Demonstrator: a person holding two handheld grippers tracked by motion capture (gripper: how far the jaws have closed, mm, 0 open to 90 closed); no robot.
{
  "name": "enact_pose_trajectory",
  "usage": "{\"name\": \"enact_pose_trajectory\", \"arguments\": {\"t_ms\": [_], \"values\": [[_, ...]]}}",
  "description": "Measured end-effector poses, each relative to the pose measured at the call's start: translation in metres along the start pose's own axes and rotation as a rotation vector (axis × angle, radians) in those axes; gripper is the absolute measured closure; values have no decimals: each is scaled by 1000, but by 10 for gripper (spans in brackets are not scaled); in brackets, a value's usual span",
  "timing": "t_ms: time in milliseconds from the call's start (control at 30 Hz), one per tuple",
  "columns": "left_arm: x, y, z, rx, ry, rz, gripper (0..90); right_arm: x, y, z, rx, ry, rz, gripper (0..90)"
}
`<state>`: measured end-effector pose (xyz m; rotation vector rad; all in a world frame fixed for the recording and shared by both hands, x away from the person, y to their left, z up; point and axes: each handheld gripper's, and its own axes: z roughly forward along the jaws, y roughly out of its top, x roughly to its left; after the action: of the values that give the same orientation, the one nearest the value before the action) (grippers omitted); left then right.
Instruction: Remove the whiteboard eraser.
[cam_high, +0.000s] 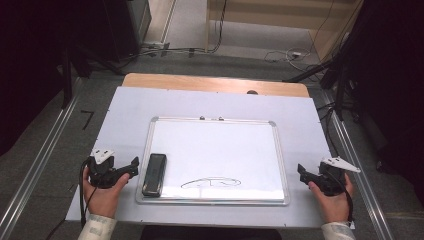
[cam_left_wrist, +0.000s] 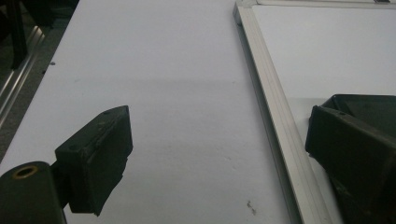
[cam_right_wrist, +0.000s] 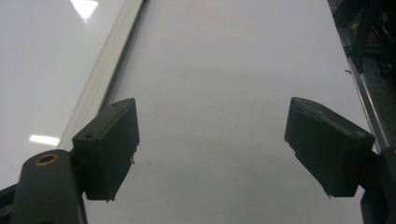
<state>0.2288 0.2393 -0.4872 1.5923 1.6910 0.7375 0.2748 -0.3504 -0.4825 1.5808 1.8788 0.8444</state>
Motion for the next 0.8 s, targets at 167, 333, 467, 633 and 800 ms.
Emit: {"name": "enact_pose_trajectory", "arguments": {"t_ms": [167, 333, 467, 633, 800], "values": [[-4, 0, -2, 6, -15, 1, 80, -1, -2, -12, -18, 9, -5, 164], [-9, 0, -3, 10, -24, 10, 81, 2, -6, -15, -8, 26, -18, 165], [-14, 0, -3, 15, -29, 18, 92, 3, -6, -17, -15, 36, -25, 165], [-18, 0, -4, 14, -38, 25, 93, 2, -7, -16, -13, 29, -26, 165], [-22, 0, -4, 19, -46, 35, 92, 2, -7, -15, -10, 21, -26, 165]]}}
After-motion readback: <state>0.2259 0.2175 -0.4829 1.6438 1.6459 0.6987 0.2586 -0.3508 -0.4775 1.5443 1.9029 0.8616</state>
